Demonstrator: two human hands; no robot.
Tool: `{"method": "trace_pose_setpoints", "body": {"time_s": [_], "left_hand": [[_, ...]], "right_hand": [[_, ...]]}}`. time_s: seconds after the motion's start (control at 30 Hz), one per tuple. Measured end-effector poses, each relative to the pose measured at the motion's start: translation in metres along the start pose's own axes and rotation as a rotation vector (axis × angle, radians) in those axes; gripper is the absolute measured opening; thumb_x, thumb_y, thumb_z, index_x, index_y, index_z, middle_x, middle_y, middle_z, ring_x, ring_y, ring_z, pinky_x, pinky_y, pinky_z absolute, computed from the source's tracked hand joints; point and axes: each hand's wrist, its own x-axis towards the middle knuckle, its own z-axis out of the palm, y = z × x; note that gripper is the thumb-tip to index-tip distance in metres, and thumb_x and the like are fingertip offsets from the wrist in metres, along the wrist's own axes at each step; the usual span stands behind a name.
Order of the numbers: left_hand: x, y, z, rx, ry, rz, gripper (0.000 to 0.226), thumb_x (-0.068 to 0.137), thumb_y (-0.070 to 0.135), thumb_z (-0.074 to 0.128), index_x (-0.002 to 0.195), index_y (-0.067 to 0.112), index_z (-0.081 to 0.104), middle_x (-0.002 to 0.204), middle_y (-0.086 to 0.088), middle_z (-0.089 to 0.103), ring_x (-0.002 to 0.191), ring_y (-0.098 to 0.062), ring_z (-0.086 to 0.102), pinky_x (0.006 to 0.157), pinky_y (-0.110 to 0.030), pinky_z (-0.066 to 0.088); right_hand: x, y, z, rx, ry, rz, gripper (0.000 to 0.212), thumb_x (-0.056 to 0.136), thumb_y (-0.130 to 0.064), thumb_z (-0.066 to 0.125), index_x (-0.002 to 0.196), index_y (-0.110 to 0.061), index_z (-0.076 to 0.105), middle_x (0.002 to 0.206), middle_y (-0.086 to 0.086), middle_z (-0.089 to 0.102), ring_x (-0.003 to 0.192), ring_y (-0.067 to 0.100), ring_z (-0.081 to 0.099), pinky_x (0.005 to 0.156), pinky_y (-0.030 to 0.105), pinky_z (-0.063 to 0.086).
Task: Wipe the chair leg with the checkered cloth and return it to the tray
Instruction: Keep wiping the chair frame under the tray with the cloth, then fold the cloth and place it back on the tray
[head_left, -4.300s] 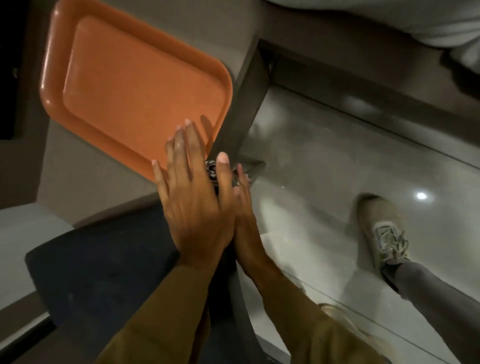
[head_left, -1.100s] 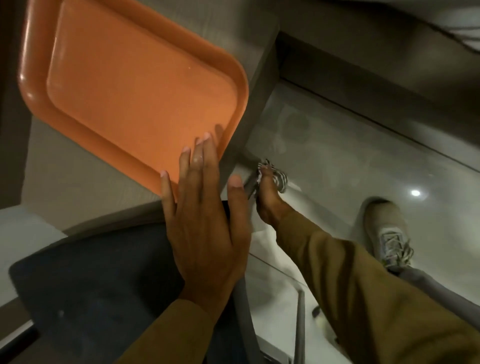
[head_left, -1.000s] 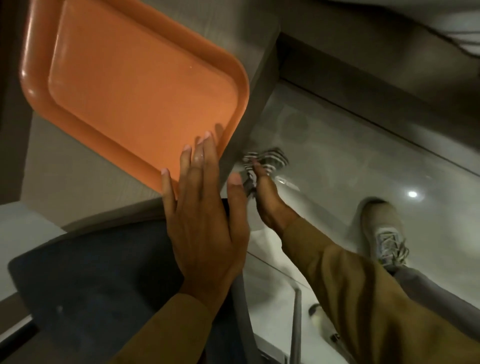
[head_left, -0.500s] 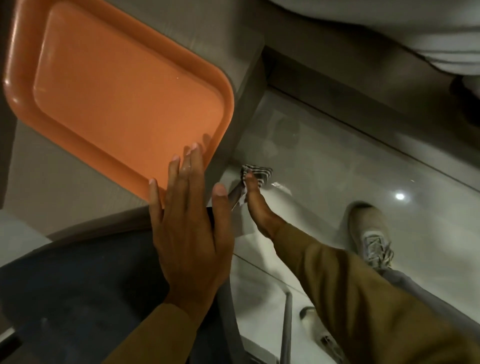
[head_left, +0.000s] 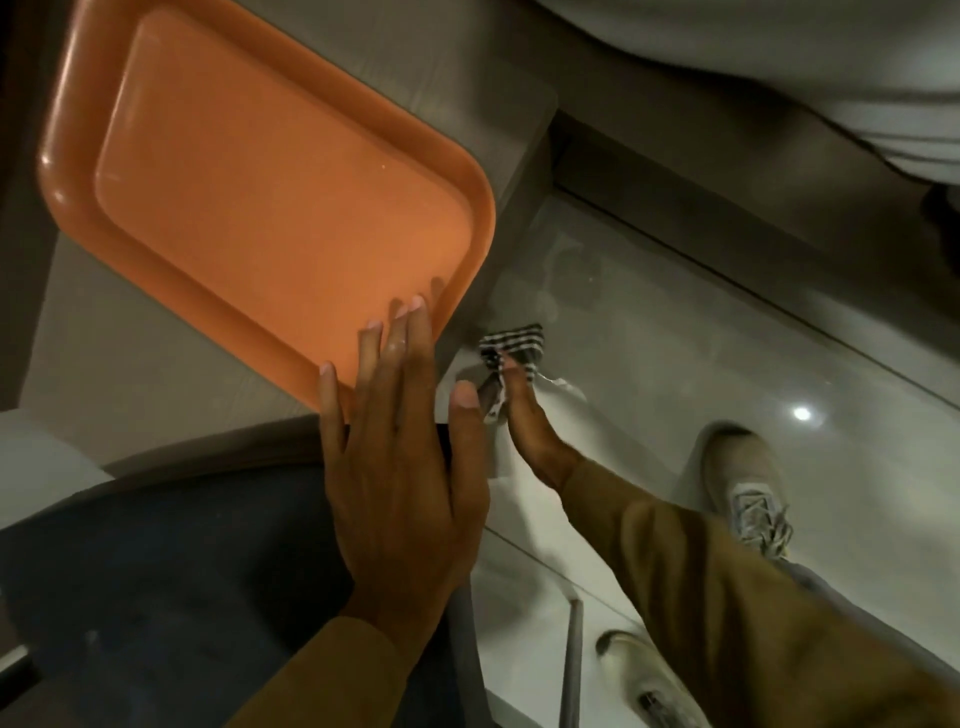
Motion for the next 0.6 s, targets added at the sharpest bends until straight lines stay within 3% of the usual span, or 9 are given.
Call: {"method": "trace_pose_setpoints", "body": {"time_s": [0.03,0.1,0.23,0.37,0.47,0.53,0.6], "left_hand": [[0.000,0.000,0.000,0.011,-0.012,0.003,0.074,0.112,0.057,0.007,0.168,0.018,0.037,0.174,0.003,0.042,0.167,-0.017,0.028,0.139,-0.053,0.015],[0.001,0.002,-0.003,0.027,-0.022,0.010,0.072,0.113,0.055,0.007,0.169,0.019,0.035,0.175,0.004,0.039,0.167,-0.016,0.026,0.139,-0.052,0.014],[0.001,0.001,-0.003,0.031,-0.011,0.019,0.068,0.115,0.049,0.012,0.169,0.015,0.036,0.176,0.000,0.039,0.167,-0.020,0.028,0.137,-0.055,0.019],[0.004,0.001,-0.006,0.017,-0.010,0.001,0.064,0.114,0.045,0.017,0.170,0.016,0.034,0.177,0.000,0.035,0.168,-0.022,0.025,0.135,-0.059,0.024],[0.004,0.000,-0.008,-0.009,0.015,-0.005,0.063,0.115,0.044,0.017,0.170,0.018,0.033,0.178,0.001,0.034,0.168,-0.022,0.025,0.136,-0.056,0.023],[0.004,-0.001,-0.006,-0.013,0.016,-0.028,0.064,0.116,0.047,0.014,0.170,0.020,0.032,0.178,0.003,0.033,0.169,-0.022,0.023,0.139,-0.051,0.018],[0.005,-0.001,-0.006,-0.051,0.019,-0.056,0.065,0.116,0.050,0.014,0.171,0.020,0.031,0.178,0.003,0.033,0.169,-0.023,0.024,0.140,-0.045,0.011]], "right_hand": [[0.004,-0.001,-0.001,0.005,0.005,0.046,0.062,0.117,-0.051,0.018,0.160,-0.016,0.047,0.168,0.003,0.048,0.155,0.021,0.044,0.138,0.045,0.023],[-0.005,-0.005,0.002,0.045,0.022,0.073,0.065,0.115,-0.057,0.022,0.158,-0.018,0.051,0.164,0.001,0.052,0.147,0.018,0.050,0.135,0.038,0.026],[-0.074,-0.018,0.008,0.039,-0.050,-0.054,0.051,0.114,-0.056,0.036,0.162,-0.040,0.048,0.167,-0.016,0.053,0.149,0.000,0.051,0.128,0.028,0.034],[-0.128,-0.046,-0.009,-0.171,-0.145,-0.095,0.038,0.113,-0.050,0.050,0.149,-0.057,0.056,0.149,-0.034,0.064,0.137,-0.011,0.062,0.113,0.017,0.053],[-0.146,-0.077,-0.040,-0.274,-0.130,-0.109,0.035,0.109,-0.018,0.065,0.141,-0.033,0.070,0.136,-0.024,0.077,0.135,0.008,0.070,0.107,0.019,0.056],[-0.154,-0.102,-0.056,-0.311,-0.072,-0.135,0.038,0.098,-0.014,0.070,0.133,-0.027,0.072,0.123,-0.011,0.084,0.122,0.021,0.077,0.091,0.019,0.060],[-0.158,-0.133,-0.067,-0.316,-0.025,-0.171,0.045,0.095,-0.010,0.069,0.135,-0.032,0.068,0.122,-0.004,0.083,0.109,0.012,0.080,0.080,0.016,0.062]]}}
